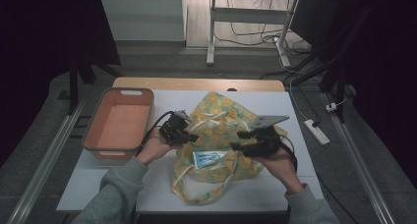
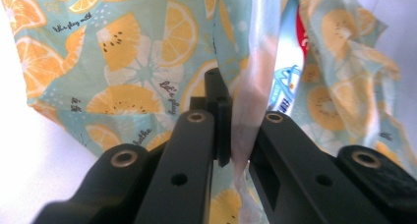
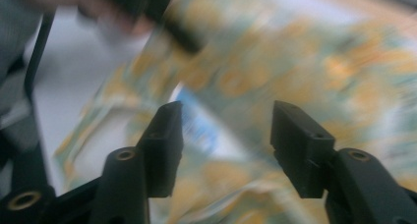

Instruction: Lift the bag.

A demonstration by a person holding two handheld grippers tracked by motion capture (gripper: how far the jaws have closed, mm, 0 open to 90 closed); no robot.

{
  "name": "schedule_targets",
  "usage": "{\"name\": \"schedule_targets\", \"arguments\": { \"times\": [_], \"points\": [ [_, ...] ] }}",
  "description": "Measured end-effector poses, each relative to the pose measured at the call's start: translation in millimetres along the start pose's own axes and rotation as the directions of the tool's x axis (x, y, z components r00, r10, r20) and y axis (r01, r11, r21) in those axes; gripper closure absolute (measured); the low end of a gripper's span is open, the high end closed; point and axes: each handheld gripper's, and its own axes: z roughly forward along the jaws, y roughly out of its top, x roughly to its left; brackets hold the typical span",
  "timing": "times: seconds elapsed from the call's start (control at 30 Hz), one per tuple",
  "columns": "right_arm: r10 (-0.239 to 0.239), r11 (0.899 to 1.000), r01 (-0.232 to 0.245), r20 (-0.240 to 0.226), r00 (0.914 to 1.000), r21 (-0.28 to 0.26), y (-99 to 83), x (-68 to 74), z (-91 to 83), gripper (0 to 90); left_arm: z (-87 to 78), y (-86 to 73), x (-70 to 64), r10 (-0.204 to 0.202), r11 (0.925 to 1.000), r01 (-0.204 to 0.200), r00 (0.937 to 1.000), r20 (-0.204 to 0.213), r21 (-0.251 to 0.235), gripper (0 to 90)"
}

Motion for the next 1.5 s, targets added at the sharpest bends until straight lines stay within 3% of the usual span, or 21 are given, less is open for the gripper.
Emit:
{"name": "schedule_targets", "arguments": {
  "times": [0.13,0.27,0.4,0.47,0.57,0.6,0.7,0.77,0.83,0.9,1.0,1.1,1.2,1.27,1.33,1.4,1.43,1.5],
  "points": [
    [-0.034,0.991,0.038,-0.034,0.9988,0.128,-16.9,18.9,27.2,32.9,-5.8,-1.8,-0.5,0.003,1.0,-0.002,1.0,0.003,-0.004,88.1],
    [-0.077,0.963,0.078,-0.014,0.9969,0.257,-33.3,26.9,53.3,24.8,-7.5,-3.5,1.7,-0.008,1.0,0.008,1.0,0.003,-0.003,88.1],
    [-0.123,0.934,0.101,0.043,0.9915,0.343,-47.7,23.4,65.0,38.6,-9.8,-4.7,4.6,-0.019,0.9998,0.019,0.9997,0.014,-0.01,88.1],
    [-0.125,0.928,0.095,0.061,0.9903,0.361,-54.5,20.6,66.1,55.3,-11.4,-5.0,5.4,-0.016,0.9998,0.016,0.9997,0.017,-0.012,88.1],
    [-0.098,0.934,0.063,0.083,0.9917,0.35,-62.0,16.6,67.3,82.7,-15.3,-5.1,6.7,-0.021,0.9995,0.022,0.9996,0.019,-0.022,88.1],
    [-0.102,0.938,0.069,0.082,0.9914,0.34,-62.6,15.7,65.9,86.5,-17.3,-5.3,7.3,-0.025,0.9993,0.026,0.9994,0.022,-0.028,88.2],
    [-0.115,0.956,0.081,0.106,0.9876,0.283,-56.6,14.5,54.1,89.1,-27.1,-6.2,9.2,-0.033,0.9976,0.035,0.9988,0.034,-0.059,88.2],
    [-0.116,0.974,0.086,0.137,0.9837,0.21,-46.8,14.7,36.3,89.2,-37.0,-7.2,11.4,-0.045,0.9938,0.052,0.9965,0.071,-0.098,88.2],
    [-0.122,0.986,0.101,0.164,0.9788,0.133,-37.2,15.0,17.3,89.3,-49.2,-7.7,12.7,-0.047,0.989,0.059,0.9948,0.09,-0.135,88.2],
    [-0.125,0.992,0.116,0.19,0.9739,0.056,-27.4,17.0,-2.4,89.4,-62.2,-8.4,12.3,-0.046,0.9827,0.064,0.9936,0.103,-0.174,88.3],
    [-0.136,0.988,0.149,0.235,0.9625,-0.038,-13.0,22.2,-31.3,89.5,-80.2,-9.6,7.2,-0.034,0.974,0.053,0.9953,0.091,-0.22,88.4],
    [-0.134,0.979,0.17,0.28,0.9506,-0.109,-0.9,24.2,-57.7,89.5,-98.3,-9.7,2.2,-0.018,0.9606,0.041,0.9964,0.083,-0.275,88.4],
    [-0.11,0.973,0.167,0.315,0.9426,-0.159,8.6,17.4,-79.3,89.5,-117.8,-6.1,0.9,-0.015,0.9437,0.033,0.9982,0.058,-0.329,88.4],
    [-0.075,0.971,0.142,0.317,0.9453,-0.192,14.9,7.9,-90.2,89.5,-129.8,-1.1,2.7,-0.024,0.9308,0.036,0.999,0.038,-0.364,88.4],
    [-0.04,0.967,0.117,0.315,0.9482,-0.227,21.9,-2.9,-99.6,89.5,-143.0,4.5,6.3,-0.04,0.9089,0.05,0.9987,0.032,-0.414,88.4],
    [-0.003,0.957,0.097,0.325,0.9458,-0.273,29.8,-12.0,-109.6,89.4,-157.9,9.4,9.8,-0.058,0.8807,0.061,0.9981,0.02,-0.47,88.4],
    [0.016,0.952,0.084,0.322,0.9467,-0.295,34.3,-15.7,-114.6,89.4,-165.0,11.8,11.7,-0.061,0.8703,0.064,0.9979,0.021,-0.488,88.4],
    [0.025,0.94,0.094,0.341,0.9397,-0.328,44.1,-21.6,-124.5,89.4,-175.1,17.2,13.1,-0.054,0.8556,0.061,0.9981,0.03,-0.514,88.4]
  ]
}}
